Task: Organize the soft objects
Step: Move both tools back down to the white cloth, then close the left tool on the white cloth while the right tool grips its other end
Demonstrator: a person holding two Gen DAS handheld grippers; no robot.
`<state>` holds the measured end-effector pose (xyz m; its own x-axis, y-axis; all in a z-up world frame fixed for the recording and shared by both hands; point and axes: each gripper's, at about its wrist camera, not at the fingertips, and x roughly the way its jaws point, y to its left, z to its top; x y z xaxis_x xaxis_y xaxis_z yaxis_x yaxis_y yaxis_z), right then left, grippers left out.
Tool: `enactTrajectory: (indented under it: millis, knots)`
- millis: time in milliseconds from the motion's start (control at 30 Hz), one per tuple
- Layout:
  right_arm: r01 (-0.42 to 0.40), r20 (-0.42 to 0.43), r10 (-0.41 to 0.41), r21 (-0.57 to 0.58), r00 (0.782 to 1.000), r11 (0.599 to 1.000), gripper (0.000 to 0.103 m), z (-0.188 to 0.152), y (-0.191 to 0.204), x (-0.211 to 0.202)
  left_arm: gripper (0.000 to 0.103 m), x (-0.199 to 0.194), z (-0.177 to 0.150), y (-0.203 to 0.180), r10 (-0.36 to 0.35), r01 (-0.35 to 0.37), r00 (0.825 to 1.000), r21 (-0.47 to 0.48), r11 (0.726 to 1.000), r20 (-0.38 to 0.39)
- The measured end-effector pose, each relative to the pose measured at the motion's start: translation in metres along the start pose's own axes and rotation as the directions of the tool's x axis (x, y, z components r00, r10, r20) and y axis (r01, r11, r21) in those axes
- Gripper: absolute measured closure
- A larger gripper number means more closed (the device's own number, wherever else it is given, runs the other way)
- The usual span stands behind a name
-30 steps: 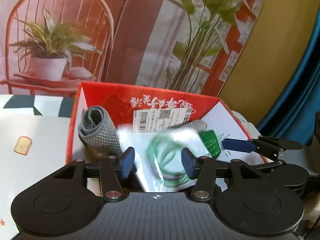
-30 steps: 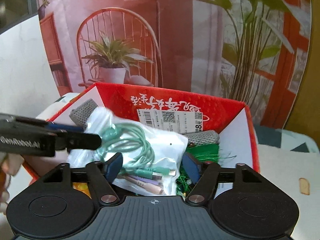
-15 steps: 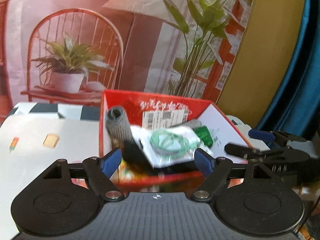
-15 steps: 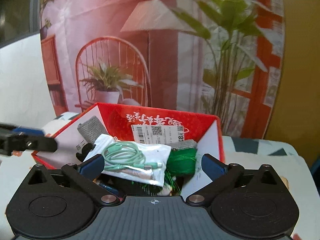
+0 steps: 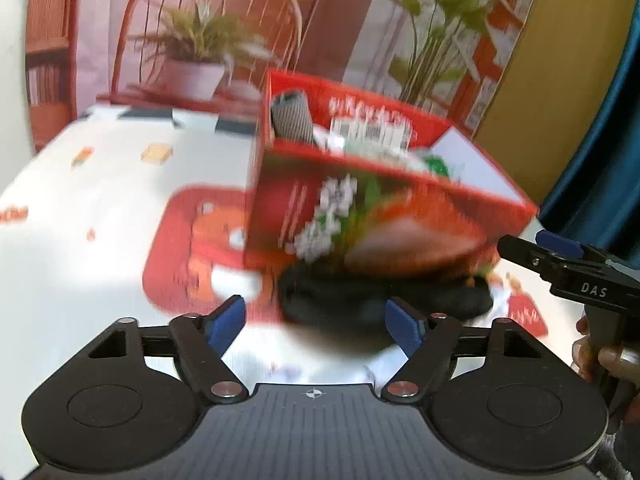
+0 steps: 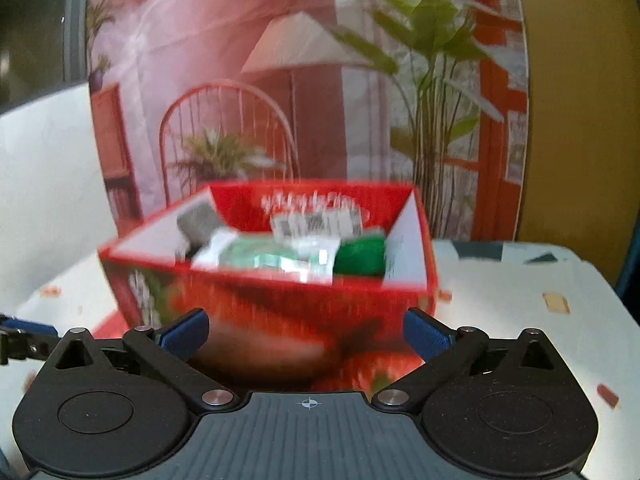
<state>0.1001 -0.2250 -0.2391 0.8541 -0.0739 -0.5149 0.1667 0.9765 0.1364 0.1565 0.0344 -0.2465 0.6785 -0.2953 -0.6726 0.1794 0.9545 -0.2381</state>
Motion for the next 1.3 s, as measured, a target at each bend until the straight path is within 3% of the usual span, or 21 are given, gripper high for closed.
enactTrajectory:
  millis: [367,933,1100,1300]
  knots:
    - [-0.006,-0.094,0.001,-0.059,0.996,0.998,0.0,-0.058,0.004,0.002,0.029,0.007,-0.031,-0.005,0.003,-0.004,0.996,-0.007,1.0,-0.086]
    - [0.019,-0.171,-0.041,-0.131,0.984,0.991,0.001,-0.076,0.001,0.032,0.033,0.013,-0.04,-0.008,0.021,-0.02,0.992,0.009,1.0,-0.125]
    - [0.007,-0.183,-0.037,-0.162,0.982,0.987,0.006,-0.078,0.006,0.034,0.047,0.014,-0.043,-0.006,0.048,-0.046,0.991,0.015,0.999,-0.122]
    - [-0.012,-0.177,-0.027,-0.213,0.984,0.977,0.01,-0.081,0.015,0.033,0.057,0.015,-0.045,-0.003,0.055,-0.053,0.992,0.016,0.998,-0.109]
